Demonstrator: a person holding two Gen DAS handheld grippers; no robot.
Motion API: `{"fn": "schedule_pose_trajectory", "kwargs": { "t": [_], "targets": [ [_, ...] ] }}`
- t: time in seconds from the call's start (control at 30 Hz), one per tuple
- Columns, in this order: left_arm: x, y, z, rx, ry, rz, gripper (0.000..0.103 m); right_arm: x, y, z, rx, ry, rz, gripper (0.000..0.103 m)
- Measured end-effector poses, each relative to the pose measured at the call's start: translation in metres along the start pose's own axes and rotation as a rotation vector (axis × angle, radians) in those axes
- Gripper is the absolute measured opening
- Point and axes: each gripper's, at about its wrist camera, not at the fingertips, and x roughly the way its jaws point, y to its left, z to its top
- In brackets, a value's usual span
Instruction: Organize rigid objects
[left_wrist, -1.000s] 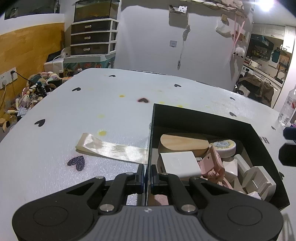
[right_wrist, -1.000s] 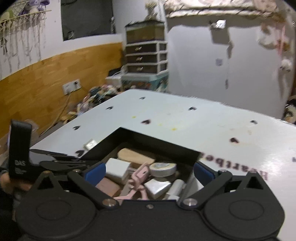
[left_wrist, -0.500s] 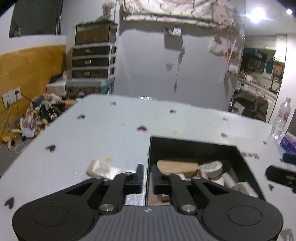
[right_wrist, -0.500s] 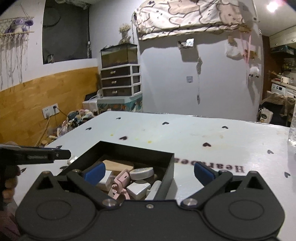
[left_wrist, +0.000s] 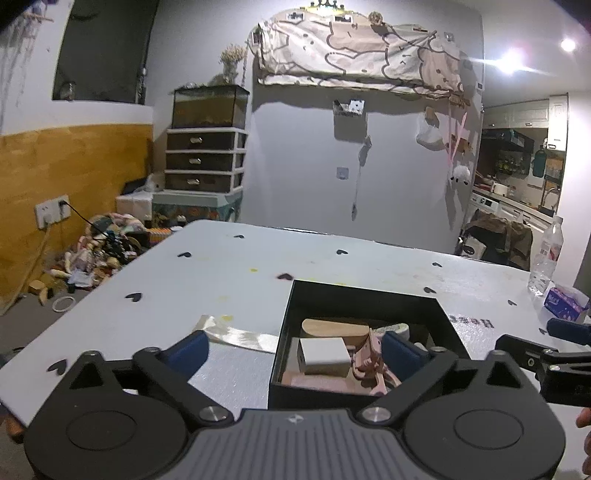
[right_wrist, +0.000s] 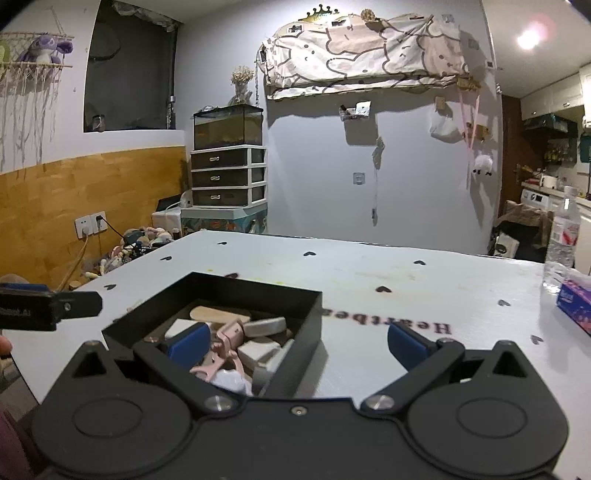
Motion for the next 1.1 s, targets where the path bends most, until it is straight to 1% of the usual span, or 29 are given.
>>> {"fn": "schedule_pose_trajectory", "kwargs": {
  "t": [0.1,0.23,0.37,0.53,0.83,1.1],
  "targets": [
    [-0.012,-0.005,-0.009,0.007,-0.017,0.017,0.103,-0.01,-0.004,-0.008,0.003,-0.012,-0.018,0.103],
    [-0.022,-0.014,-0.021,0.028,-0.018,0.036,0.103,-0.024,-0.008,-0.017,0.013,-0.028,-0.041,0.103],
    [-0.033,-0.018,-0.031,0.032,-0.029,0.024,0.103,-0.036,-0.011,-0.024,0.02,-0.039,-0.064,0.103],
    [-0.046,-0.022,-0.041,0.04,-0.043,0.029,0.103,-0.051,-0.012,-0.031,0.022,-0.059,-0.077,0.103],
    [-0.056,-0.033,-0.046,0.069,-0.057,0.001,0.103,-0.066,-0.013,-0.034,0.022,-0.087,-0.099,0.103],
    [-0.057,-0.034,-0.047,0.071,-0.062,0.005,0.103,-0.066,-0.012,-0.034,0.02,-0.088,-0.099,0.103]
  ]
}}
